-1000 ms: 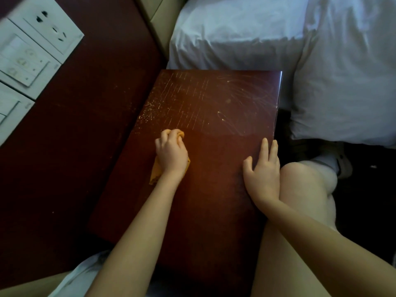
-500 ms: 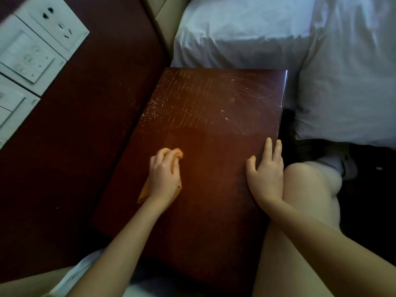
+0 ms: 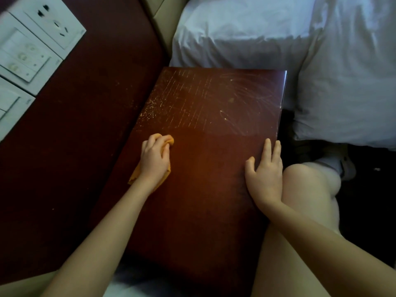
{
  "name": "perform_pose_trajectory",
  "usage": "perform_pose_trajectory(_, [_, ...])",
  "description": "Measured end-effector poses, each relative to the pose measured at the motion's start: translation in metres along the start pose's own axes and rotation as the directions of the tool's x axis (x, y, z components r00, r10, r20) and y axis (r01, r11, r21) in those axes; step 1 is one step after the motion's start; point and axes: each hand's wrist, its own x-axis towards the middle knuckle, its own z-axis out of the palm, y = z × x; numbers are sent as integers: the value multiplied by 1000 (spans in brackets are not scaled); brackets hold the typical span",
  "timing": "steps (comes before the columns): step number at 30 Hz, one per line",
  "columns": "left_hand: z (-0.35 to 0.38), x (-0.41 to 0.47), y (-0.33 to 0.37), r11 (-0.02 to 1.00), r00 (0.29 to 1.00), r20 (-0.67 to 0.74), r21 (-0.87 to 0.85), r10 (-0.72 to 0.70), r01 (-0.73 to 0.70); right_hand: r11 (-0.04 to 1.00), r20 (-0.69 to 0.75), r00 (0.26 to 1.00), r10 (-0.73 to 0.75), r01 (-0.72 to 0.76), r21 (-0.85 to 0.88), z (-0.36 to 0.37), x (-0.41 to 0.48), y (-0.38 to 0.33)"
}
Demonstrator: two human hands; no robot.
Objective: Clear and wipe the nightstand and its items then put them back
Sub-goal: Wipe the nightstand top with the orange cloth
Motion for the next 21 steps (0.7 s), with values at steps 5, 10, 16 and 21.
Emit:
perform_pose_trajectory(5, [-10, -6, -20, 997, 996, -51, 29, -73, 75, 1000, 1, 1000, 0, 0, -4, 0, 0, -1])
perform_pose_trajectory(10, [1, 18, 1, 962, 949, -160, -11, -273, 275, 1000, -5, 1000, 2, -2, -12, 0, 0, 0])
perform_pose_trajectory(16, [10, 9, 20, 995, 991, -89, -8, -104, 104, 1000, -9, 1000, 2, -2, -7, 1, 0, 0])
perform_pose_trajectory(21, [4, -13, 5, 998, 998, -6, 4, 55, -55, 1000, -6, 1000, 4, -4, -8, 0, -1, -1])
